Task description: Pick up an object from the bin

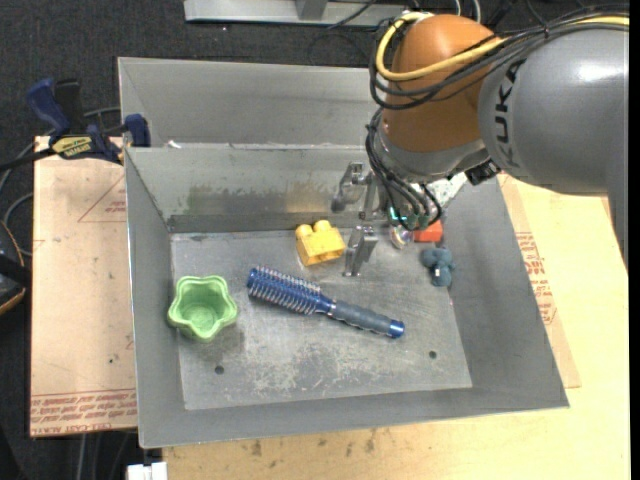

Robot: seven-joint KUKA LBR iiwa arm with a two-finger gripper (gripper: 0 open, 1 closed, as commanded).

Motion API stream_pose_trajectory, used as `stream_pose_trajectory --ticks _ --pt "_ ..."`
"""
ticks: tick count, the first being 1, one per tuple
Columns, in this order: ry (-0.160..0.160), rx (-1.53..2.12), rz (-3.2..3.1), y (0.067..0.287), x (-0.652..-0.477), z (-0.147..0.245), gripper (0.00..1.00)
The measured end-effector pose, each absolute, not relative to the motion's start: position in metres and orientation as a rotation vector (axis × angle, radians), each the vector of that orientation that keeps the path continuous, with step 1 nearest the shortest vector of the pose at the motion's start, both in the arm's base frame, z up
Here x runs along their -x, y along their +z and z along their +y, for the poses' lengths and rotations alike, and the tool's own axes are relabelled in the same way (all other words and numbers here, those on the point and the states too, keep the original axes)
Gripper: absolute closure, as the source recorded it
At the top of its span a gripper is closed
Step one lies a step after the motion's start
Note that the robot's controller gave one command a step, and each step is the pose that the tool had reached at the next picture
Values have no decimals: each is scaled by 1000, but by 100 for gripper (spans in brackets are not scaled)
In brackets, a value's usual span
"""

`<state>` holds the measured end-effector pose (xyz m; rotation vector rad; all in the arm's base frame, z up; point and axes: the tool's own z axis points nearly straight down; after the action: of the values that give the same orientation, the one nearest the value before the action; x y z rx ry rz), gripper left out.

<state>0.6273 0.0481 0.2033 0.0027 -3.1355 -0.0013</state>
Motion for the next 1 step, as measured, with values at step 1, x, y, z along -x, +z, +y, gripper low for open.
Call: stream_pose_trajectory --ticks 1 --pt "-6 -392 -3127 75 -635 89 0"
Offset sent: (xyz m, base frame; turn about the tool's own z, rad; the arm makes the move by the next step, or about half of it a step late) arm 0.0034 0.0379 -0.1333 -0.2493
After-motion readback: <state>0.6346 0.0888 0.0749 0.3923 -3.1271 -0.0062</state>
